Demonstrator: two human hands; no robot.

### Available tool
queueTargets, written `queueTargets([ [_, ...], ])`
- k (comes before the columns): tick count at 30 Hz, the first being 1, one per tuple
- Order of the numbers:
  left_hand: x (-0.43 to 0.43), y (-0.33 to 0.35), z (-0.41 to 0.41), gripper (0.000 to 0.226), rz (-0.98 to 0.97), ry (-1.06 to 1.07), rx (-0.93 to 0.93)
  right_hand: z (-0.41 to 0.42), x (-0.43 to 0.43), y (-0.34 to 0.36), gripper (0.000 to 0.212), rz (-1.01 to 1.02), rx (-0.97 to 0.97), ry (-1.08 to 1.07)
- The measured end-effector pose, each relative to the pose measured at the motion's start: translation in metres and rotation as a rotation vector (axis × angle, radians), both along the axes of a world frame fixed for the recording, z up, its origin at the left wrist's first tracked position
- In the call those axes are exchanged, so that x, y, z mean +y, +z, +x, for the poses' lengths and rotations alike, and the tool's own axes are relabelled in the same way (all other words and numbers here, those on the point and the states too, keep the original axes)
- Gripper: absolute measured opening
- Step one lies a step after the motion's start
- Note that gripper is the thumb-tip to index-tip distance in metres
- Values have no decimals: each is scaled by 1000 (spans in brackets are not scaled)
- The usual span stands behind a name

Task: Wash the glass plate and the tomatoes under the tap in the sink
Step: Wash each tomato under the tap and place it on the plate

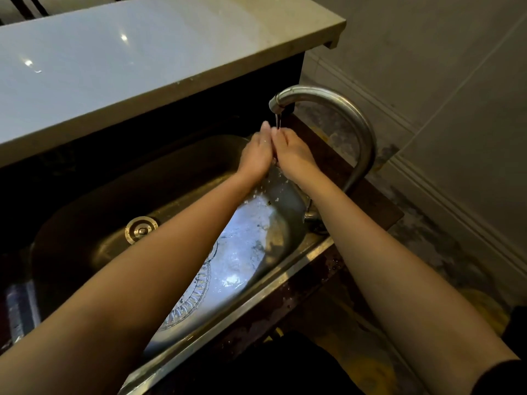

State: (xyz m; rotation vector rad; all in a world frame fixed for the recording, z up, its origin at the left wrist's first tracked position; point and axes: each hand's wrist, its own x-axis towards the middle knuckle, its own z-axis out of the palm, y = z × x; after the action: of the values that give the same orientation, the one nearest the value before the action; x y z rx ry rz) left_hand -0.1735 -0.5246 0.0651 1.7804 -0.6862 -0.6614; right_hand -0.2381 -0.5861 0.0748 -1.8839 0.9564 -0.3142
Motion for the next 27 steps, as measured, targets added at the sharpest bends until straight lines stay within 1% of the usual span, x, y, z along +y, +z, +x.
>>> queueTargets([
  [2,-1,3,7,51,8,-30,418,-10,4,-6,42,-143,-33,112],
  [3,0,4,12,48,-4,-42,570,-13,6,-9,41,-227,-21,156],
  [4,2,4,15,45,-9,-64,662,-15,7,-10,41,-312,0,185],
  [5,2,5,16,43,-7,-86,698,-16,7,-11,41,-379,19,190],
  [6,3,4,15,41,-8,-102,698,-15,7,-11,41,-412,30,168],
  [7,2,5,12,40,-18,-108,681,-14,5,-10,41,-398,29,121],
  [8,1,5,8,39,-37,-104,658,-13,4,-9,42,-331,17,56],
  [10,-4,8,-1,42,-69,-64,607,-9,2,-5,45,-129,-10,-73],
  [11,-7,8,-4,44,-81,-42,586,-7,1,-2,45,-70,7,-107],
  [12,-10,8,-6,44,-95,-16,575,-6,-1,1,44,-63,58,-102],
  [13,-13,7,-7,42,-106,14,576,-7,-2,5,42,-85,121,-65],
  [15,-12,4,-7,29,-124,48,624,-15,-3,12,42,-153,206,40],
  [17,-10,3,-7,19,-100,-12,679,-28,-5,19,42,-256,267,96],
  [19,-10,-1,-8,16,-56,-87,698,-38,-4,24,37,-318,349,74],
  [22,-13,-7,-7,11,-91,-29,816,-46,10,19,31,-388,490,58],
  [24,-15,-11,-4,15,-142,31,908,-52,21,8,30,-435,537,90],
  [25,-15,-12,-1,19,-156,56,933,-56,26,2,30,-426,558,105],
  [27,-14,-16,4,25,-150,104,912,-63,32,-12,28,-377,581,137],
])
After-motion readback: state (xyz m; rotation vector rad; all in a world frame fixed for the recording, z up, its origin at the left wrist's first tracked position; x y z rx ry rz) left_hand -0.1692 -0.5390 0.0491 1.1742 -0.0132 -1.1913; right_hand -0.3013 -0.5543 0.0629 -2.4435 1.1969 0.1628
